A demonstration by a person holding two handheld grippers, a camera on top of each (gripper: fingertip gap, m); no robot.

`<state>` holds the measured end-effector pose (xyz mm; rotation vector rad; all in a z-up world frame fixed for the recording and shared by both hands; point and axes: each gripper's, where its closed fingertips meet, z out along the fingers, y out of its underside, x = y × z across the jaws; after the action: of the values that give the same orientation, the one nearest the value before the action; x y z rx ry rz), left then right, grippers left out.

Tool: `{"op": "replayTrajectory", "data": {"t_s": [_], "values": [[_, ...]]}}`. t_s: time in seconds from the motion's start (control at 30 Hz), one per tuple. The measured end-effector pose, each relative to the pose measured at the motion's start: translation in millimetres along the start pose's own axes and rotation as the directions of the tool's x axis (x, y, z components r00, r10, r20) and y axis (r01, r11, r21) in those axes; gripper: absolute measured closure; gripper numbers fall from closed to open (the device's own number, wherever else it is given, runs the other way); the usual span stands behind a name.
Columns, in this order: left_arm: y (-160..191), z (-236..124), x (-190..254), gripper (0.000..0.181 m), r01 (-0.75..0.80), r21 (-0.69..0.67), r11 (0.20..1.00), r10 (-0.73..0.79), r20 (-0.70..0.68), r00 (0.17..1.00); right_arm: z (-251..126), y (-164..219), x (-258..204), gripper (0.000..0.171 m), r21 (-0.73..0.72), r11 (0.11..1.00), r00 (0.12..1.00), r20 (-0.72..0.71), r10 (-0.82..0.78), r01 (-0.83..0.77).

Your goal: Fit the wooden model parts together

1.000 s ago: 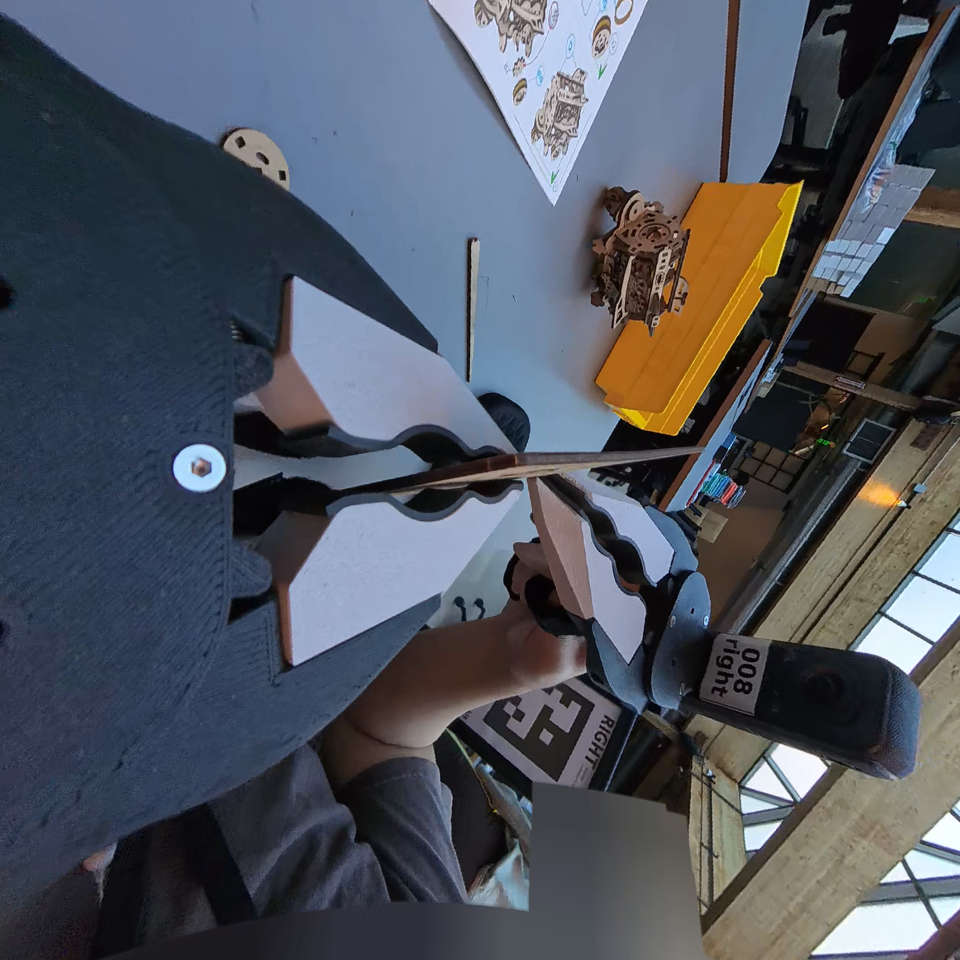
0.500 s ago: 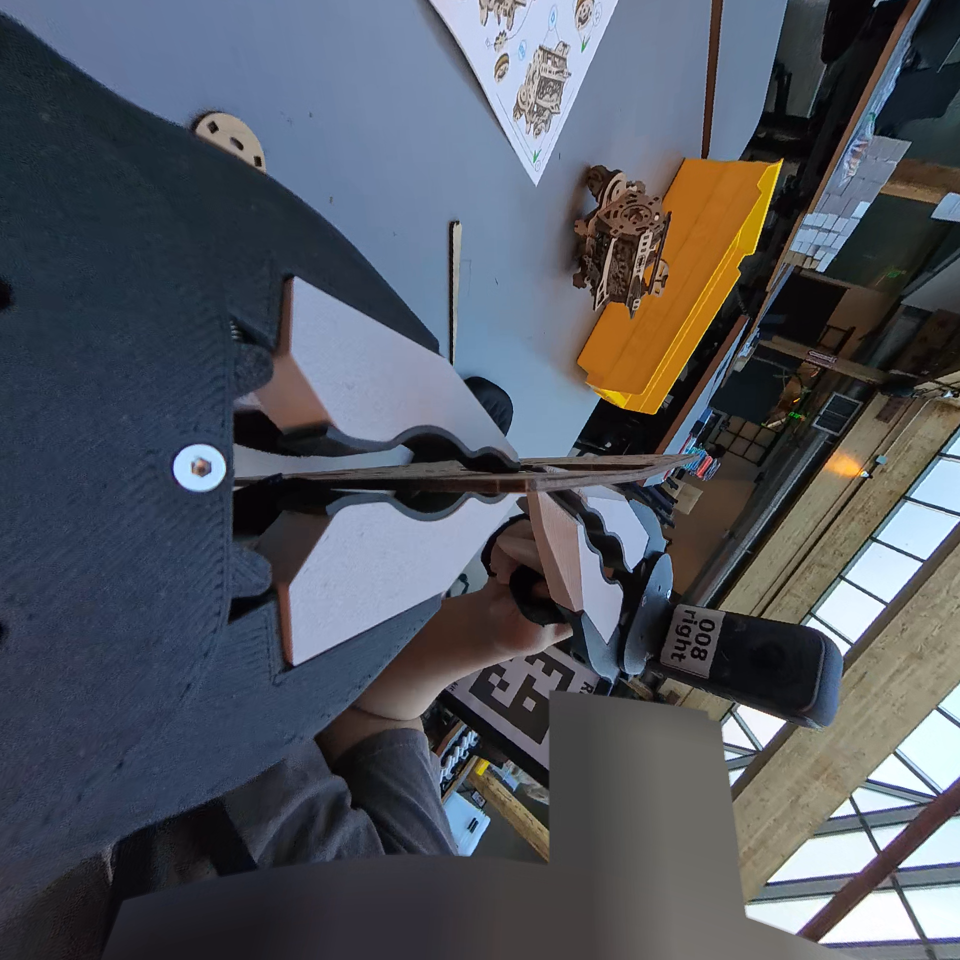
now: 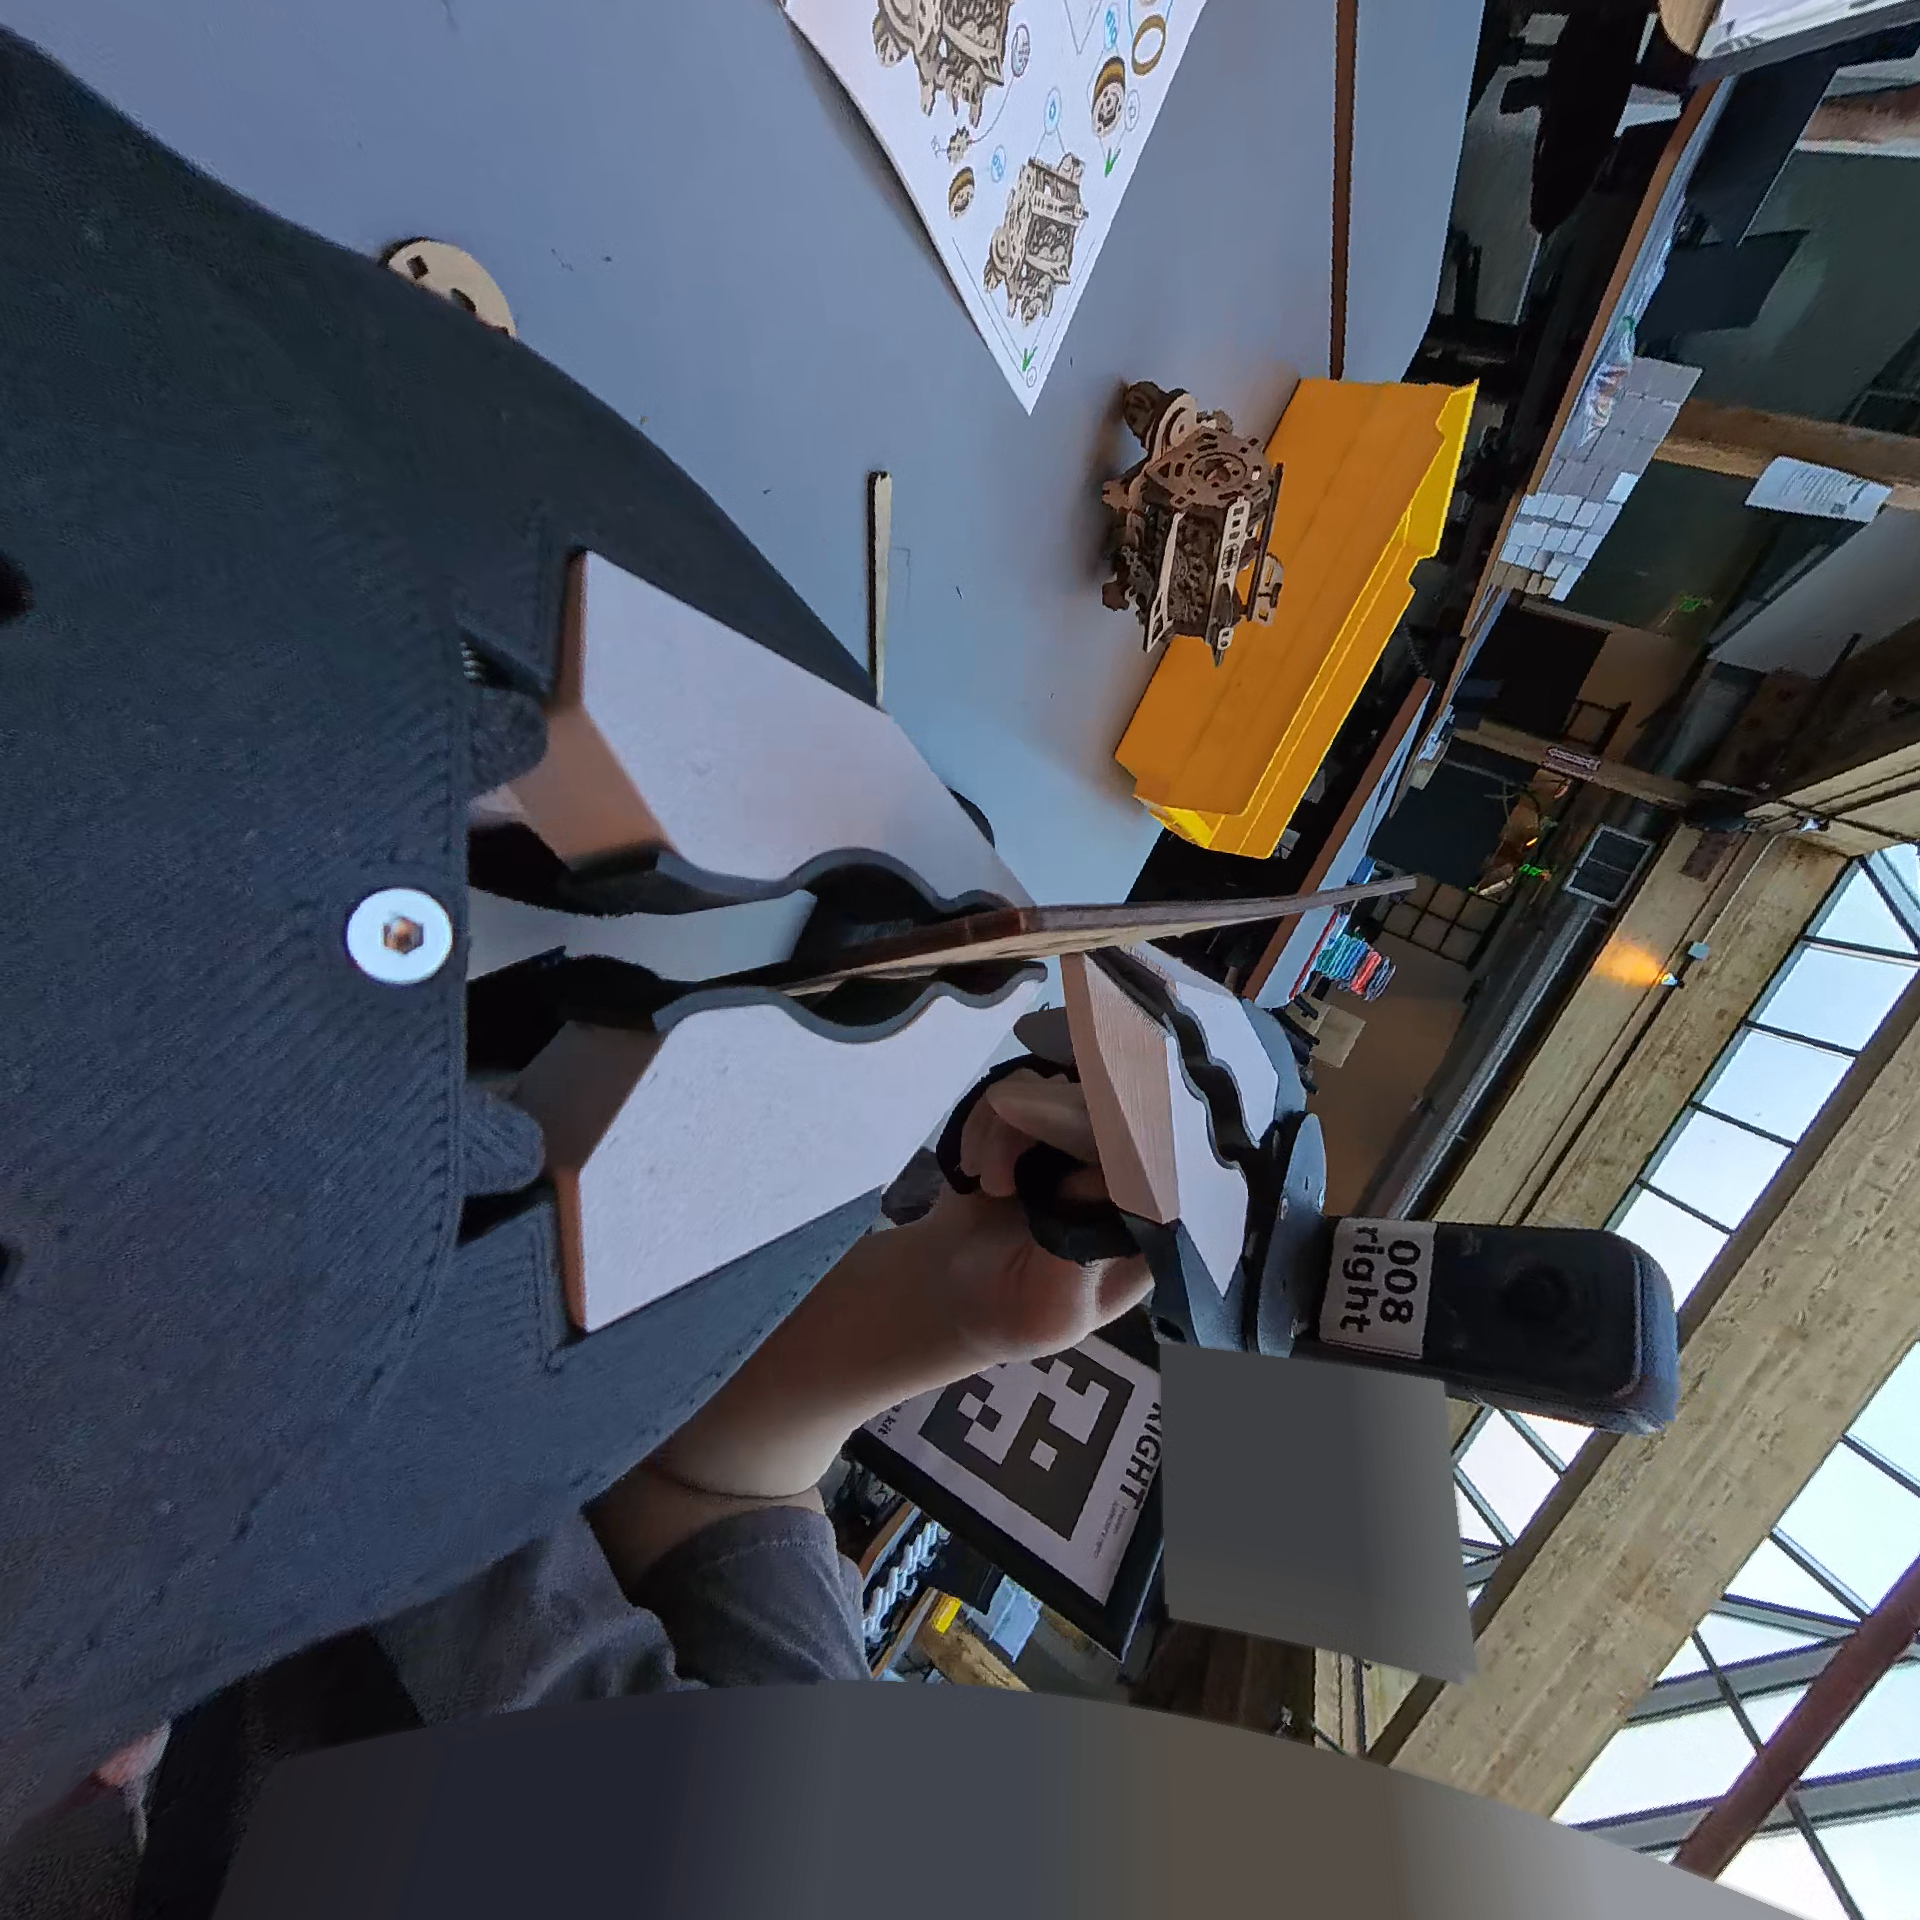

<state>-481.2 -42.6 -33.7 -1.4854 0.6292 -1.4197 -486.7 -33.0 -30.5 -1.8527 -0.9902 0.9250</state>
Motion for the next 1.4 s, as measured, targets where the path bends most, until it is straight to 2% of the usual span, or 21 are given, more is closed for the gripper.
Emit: {"op": "replayTrajectory", "data": {"t_s": [0.43,0.57,0.63,0.67,0.7,0.77,1.1,1.33,1.4], "values": [[0,0,-4,0.18,-0.032,0.002,0.999,0.032,0.05,0.998,2,0,3,0.171,0.025,0.996,0.992,-0.093,-0.084,0.087],[-3,0,-3,0.181,0.042,0.017,0.999,-0.042,-0.032,0.999,-1,-3,-1,0.17,0.071,0.993,0.995,-0.004,-0.097,0.097],[0,1,-8,0.181,0.067,0.007,0.998,-0.067,-0.023,0.997,2,5,-2,0.155,0.015,0.993,0.993,0.01,-0.115,0.114],[1,1,-9,0.181,0.069,0.001,0.998,-0.069,-0.021,0.997,3,7,-1,0.155,-0.001,0.987,0.987,-0.012,-0.159,0.159],[2,1,-9,0.181,0.073,-0.003,0.997,-0.073,-0.028,0.997,3,8,3,0.164,-0.013,0.979,0.977,-0.06,-0.205,0.204],[0,0,-7,0.181,0.085,0.005,0.996,-0.085,-0.042,0.995,2,5,3,0.167,-0.007,0.968,0.964,-0.083,-0.251,0.252],[4,1,-14,0.181,0.116,-0.01,0.993,-0.116,-0.013,0.993,6,12,4,0.157,-0.065,0.985,0.987,-0.014,-0.161,0.16],[-4,-3,-16,0.181,0.126,0.032,0.992,-0.125,-0.019,0.992,0,12,12,0.166,-0.137,0.966,0.968,-0.086,-0.234,0.221],[-9,-7,-16,0.181,0.132,0.055,0.99,-0.131,-0.031,0.991,-2,9,8,0.163,-0.114,0.974,0.976,-0.071,-0.206,0.197]]}}
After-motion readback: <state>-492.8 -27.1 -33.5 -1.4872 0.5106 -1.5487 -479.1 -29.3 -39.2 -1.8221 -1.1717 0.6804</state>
